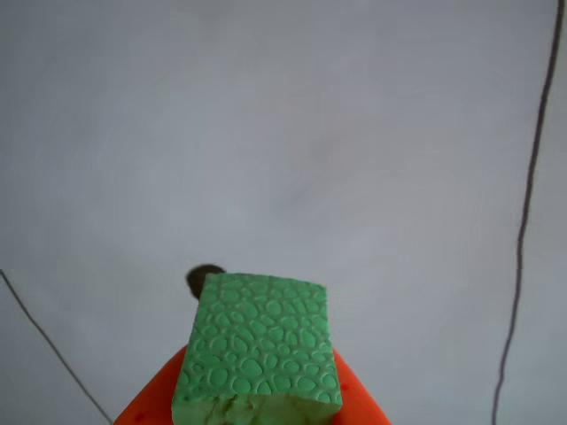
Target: Grasp the colored block, Place it on the black dot, and then return the arm to the default position.
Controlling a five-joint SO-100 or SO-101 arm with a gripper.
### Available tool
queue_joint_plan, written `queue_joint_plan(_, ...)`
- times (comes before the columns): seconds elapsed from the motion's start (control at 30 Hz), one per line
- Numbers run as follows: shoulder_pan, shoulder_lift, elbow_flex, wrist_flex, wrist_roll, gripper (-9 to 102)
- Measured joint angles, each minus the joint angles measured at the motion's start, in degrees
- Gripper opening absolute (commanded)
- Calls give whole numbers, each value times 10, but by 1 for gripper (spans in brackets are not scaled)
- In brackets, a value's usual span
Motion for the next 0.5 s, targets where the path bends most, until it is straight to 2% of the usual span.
queue_joint_plan(0.37, -28, -144, -143, 21, -4, 0)
queue_joint_plan(0.5, -40, -202, -225, 57, -2, 0)
